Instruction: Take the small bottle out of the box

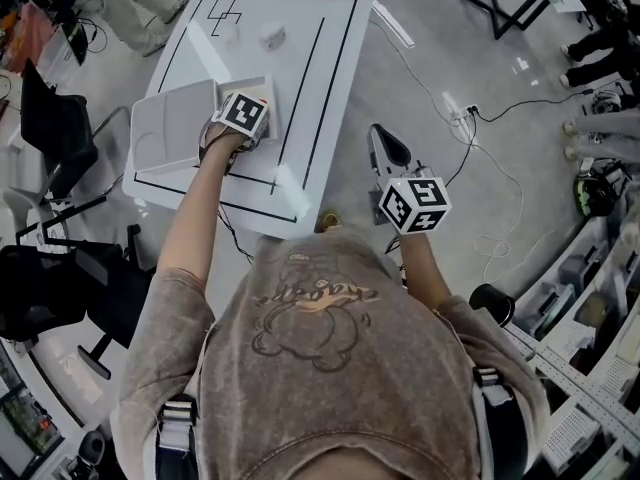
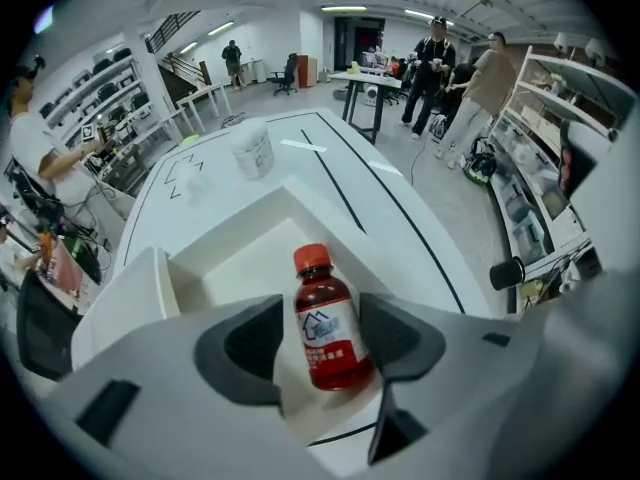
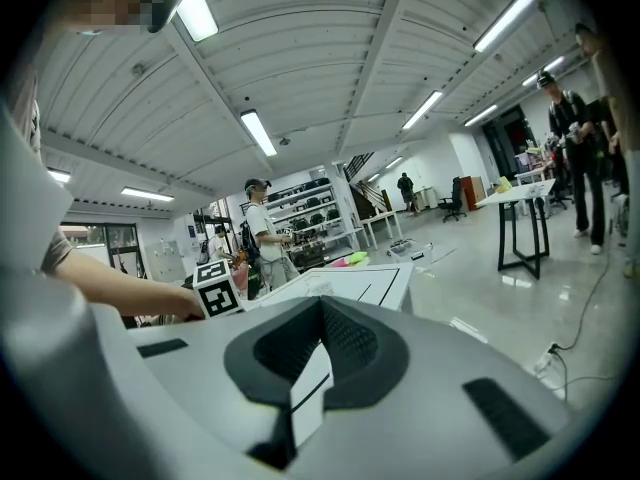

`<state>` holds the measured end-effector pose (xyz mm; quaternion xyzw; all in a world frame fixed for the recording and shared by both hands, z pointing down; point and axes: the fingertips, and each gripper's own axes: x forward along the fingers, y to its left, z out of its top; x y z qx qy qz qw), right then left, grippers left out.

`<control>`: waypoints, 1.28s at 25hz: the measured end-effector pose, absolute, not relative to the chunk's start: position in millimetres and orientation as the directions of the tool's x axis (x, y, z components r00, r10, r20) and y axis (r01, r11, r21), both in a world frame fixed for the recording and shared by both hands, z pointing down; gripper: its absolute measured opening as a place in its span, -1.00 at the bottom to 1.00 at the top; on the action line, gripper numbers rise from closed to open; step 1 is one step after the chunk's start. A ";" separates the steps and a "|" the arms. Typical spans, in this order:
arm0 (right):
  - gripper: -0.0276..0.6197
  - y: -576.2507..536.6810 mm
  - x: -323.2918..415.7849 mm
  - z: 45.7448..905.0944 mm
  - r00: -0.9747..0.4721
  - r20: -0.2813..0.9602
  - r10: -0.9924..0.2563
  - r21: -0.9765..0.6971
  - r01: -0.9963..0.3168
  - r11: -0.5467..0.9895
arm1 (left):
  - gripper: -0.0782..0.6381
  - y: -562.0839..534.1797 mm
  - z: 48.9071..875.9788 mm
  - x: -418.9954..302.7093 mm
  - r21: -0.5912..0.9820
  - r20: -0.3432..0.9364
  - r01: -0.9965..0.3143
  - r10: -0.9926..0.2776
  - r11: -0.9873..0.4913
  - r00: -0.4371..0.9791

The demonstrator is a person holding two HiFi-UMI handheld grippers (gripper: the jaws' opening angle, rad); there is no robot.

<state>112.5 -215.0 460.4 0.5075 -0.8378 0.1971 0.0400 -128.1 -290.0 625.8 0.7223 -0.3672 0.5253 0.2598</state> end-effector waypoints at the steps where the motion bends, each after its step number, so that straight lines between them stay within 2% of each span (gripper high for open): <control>1: -0.92 -214.6 113.1 460.1 -0.480 0.268 -0.836 -0.289 -0.867 0.405 | -0.11 -288.7 625.9 -125.5 0.006 0.953 -0.801 -0.240 -0.599 0.187; 6: -0.92 -212.9 116.9 461.5 -0.471 0.274 -0.839 -0.288 -0.872 0.395 | -0.15 -294.1 627.7 -128.8 -0.012 0.965 -0.792 -0.214 -0.610 0.150; 10: -0.92 -212.1 120.0 463.3 -0.462 0.281 -0.841 -0.287 -0.877 0.386 | -0.16 -292.3 633.4 -123.0 0.032 0.971 -0.785 -0.166 -0.619 0.171; 20: -0.92 -212.3 117.5 461.8 -0.464 0.283 -0.840 -0.284 -0.877 0.389 | -0.20 -292.1 625.0 -131.7 0.015 0.976 -0.790 -0.162 -0.612 0.144; 27: -0.92 -215.8 111.6 462.7 -0.474 0.288 -0.832 -0.282 -0.872 0.399 | -0.21 -310.4 597.5 -132.9 0.026 0.950 -0.811 -0.239 -0.584 0.202; 32: -0.92 -217.2 109.5 462.6 -0.482 0.288 -0.828 -0.277 -0.869 0.410 | -0.21 -334.0 563.3 -133.1 -0.018 0.900 -0.821 -0.366 -0.571 0.235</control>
